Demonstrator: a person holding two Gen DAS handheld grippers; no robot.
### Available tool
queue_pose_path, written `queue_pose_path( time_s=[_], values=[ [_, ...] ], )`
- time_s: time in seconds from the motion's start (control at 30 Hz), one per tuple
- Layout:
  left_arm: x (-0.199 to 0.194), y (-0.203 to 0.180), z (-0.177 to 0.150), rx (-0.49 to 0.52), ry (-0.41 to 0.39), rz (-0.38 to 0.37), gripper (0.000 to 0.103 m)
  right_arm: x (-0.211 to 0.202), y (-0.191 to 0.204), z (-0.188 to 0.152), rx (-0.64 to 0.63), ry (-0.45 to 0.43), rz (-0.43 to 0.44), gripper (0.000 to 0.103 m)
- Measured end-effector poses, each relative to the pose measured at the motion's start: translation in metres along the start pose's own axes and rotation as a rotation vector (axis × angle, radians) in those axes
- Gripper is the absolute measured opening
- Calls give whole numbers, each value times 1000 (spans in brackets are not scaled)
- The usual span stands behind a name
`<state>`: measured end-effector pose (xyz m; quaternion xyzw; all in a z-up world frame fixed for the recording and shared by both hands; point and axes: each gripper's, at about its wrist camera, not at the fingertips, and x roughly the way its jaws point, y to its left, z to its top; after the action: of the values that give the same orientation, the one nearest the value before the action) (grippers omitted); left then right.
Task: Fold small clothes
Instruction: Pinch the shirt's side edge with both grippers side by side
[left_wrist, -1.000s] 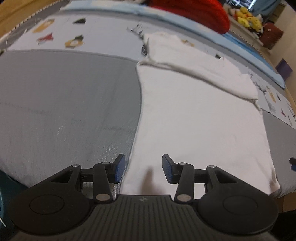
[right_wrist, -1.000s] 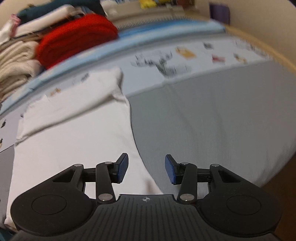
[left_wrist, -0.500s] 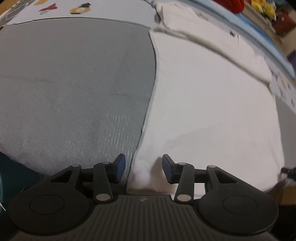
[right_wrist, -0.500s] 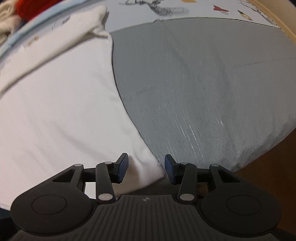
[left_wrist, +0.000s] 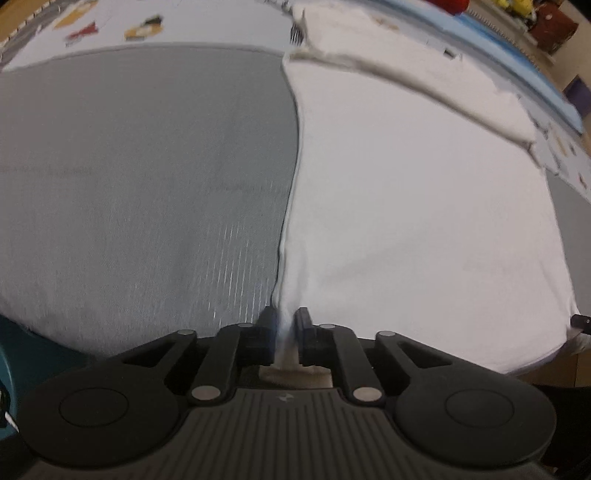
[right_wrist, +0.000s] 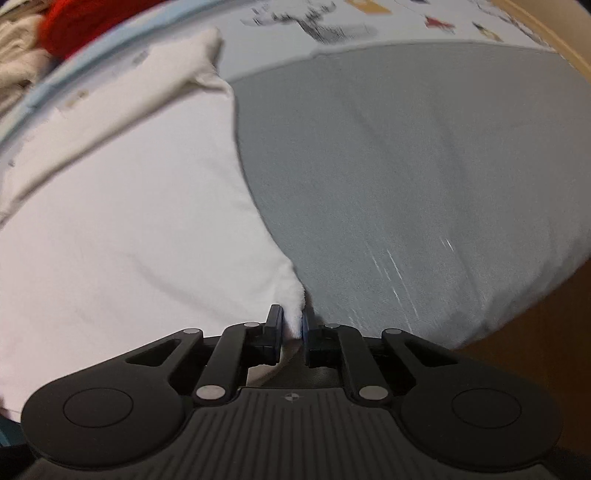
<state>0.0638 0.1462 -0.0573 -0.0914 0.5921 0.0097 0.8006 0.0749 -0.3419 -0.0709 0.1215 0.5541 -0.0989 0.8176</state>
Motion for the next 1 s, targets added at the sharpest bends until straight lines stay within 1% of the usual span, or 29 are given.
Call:
queue_pose_path(
  time_s=[0.07,0.13,0.2,0.27,0.3,0.33,0.37,0.47,0.6,0.7,1.0],
  values=[
    [1,-4,-2,27,2,12,13,6,-1,1,-11,44,-22,18],
    [3,-8,-1,41,-1,17,13,8,1,-2,-49,41,-37,20],
    [4,-9,0,43,0,22,13,8,4,-4,-61,40,-42,21],
    [4,-15,-1,58,-11,26,7,8,5,-4,-68,41,-40,21],
    [3,-18,-1,67,-21,26,7,8,5,-4,-74,44,-33,20],
    [2,-20,0,74,-30,28,7,7,7,-4,-79,43,-28,17],
    [3,-18,0,76,-34,27,7,7,7,-3,-78,34,-13,12],
    [5,-16,0,62,-18,26,7,3,4,2,-60,9,19,11],
    [6,-18,-1,79,-7,27,13,11,4,-1,-70,52,-7,13],
    [7,-19,-1,86,-8,33,13,11,9,-1,-104,48,-15,15],
    [10,-20,1,90,-10,40,13,11,6,1,-103,44,-17,15]
  ],
)
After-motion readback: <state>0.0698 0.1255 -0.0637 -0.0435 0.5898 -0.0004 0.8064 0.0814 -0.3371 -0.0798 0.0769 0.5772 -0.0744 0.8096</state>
